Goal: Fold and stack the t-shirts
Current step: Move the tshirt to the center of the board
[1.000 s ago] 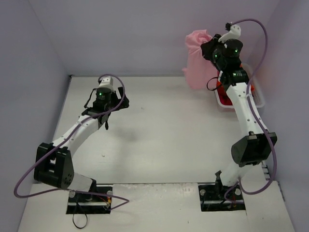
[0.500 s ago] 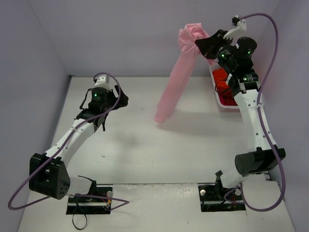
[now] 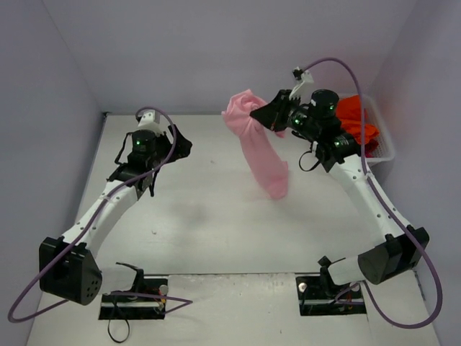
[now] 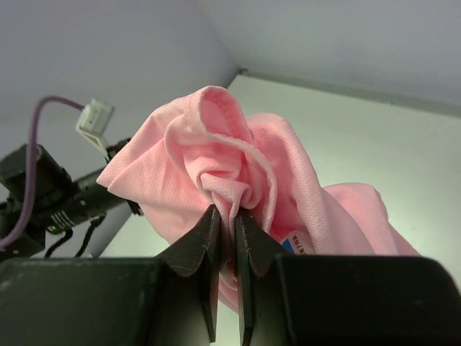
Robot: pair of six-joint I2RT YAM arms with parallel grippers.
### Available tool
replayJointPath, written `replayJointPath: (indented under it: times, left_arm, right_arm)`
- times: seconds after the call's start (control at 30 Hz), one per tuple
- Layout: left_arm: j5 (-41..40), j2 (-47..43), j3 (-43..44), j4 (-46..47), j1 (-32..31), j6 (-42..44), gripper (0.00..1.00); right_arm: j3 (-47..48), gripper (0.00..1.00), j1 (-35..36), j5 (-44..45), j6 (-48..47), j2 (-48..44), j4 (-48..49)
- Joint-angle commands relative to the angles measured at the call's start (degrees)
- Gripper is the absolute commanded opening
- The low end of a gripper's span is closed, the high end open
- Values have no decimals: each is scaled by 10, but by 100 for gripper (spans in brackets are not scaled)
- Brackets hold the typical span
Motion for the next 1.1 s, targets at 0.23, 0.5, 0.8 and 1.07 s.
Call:
replayJointPath:
  times: [0.23, 0.5, 0.8, 1.07]
  left_arm:
    - [40, -48, 35, 14, -1, -11, 73]
    - [85, -54, 32, 42, -2, -41, 72]
    - [200, -47, 40, 122, -16, -78, 70]
    - [216, -30, 52, 132, -53, -79, 70]
  right_arm:
    - [-69, 0, 35, 43, -13, -56, 48]
    - [-101, 0, 68, 61, -17, -54, 51]
    - [-125, 0, 93, 79, -20, -47, 57]
    - [-151, 0, 103, 92, -21, -46, 60]
